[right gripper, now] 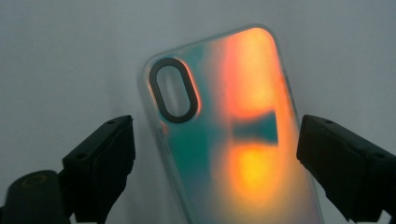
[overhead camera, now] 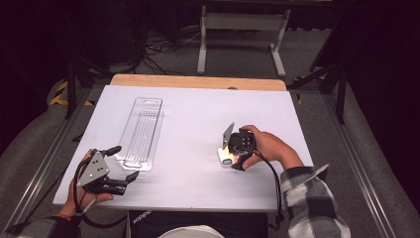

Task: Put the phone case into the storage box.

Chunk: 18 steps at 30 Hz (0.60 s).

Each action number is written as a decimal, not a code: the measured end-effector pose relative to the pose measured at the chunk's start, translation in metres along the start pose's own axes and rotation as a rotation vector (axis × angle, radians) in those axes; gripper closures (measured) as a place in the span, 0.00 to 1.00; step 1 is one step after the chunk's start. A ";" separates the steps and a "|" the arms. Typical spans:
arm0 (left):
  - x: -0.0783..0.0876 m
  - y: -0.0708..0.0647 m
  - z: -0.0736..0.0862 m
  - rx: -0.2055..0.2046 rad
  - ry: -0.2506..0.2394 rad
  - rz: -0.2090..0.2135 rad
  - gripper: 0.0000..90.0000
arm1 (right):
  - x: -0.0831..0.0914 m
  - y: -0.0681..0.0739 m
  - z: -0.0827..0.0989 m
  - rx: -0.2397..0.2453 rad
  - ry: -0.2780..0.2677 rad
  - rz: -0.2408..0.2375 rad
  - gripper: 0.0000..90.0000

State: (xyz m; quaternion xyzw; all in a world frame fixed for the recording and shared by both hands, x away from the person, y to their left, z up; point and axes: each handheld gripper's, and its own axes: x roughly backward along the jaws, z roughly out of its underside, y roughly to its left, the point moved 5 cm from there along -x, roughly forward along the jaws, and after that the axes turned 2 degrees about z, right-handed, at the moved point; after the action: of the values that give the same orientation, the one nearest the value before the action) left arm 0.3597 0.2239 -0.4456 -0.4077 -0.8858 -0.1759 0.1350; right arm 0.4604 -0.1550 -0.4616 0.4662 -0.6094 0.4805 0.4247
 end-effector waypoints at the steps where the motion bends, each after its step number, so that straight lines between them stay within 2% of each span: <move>1: 0.000 0.000 0.000 -0.001 0.001 0.000 0.07 | -0.002 0.000 -0.002 0.007 0.011 -0.007 0.14; 4: 0.000 0.000 0.001 -0.009 0.006 0.005 0.07 | -0.006 -0.002 -0.008 0.030 0.019 -0.007 0.13; 10: -0.001 -0.001 0.002 0.001 0.011 0.014 0.07 | -0.012 -0.006 -0.013 0.065 0.032 -0.009 0.14; 14: 0.000 -0.001 0.002 -0.002 0.012 0.015 0.07 | -0.016 -0.009 -0.015 0.073 0.022 -0.035 0.14; 15: -0.001 -0.001 0.002 0.003 0.012 0.014 0.07 | -0.018 -0.012 -0.014 0.086 0.038 -0.051 0.13; 18: -0.001 -0.001 0.002 0.005 0.014 0.016 0.07 | -0.021 -0.015 -0.015 0.079 0.044 -0.078 0.12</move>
State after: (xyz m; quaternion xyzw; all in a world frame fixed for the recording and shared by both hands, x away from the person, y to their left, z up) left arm 0.3591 0.2233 -0.4483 -0.4134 -0.8818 -0.1756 0.1437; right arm 0.4800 -0.1382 -0.4766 0.4952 -0.5618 0.4974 0.4379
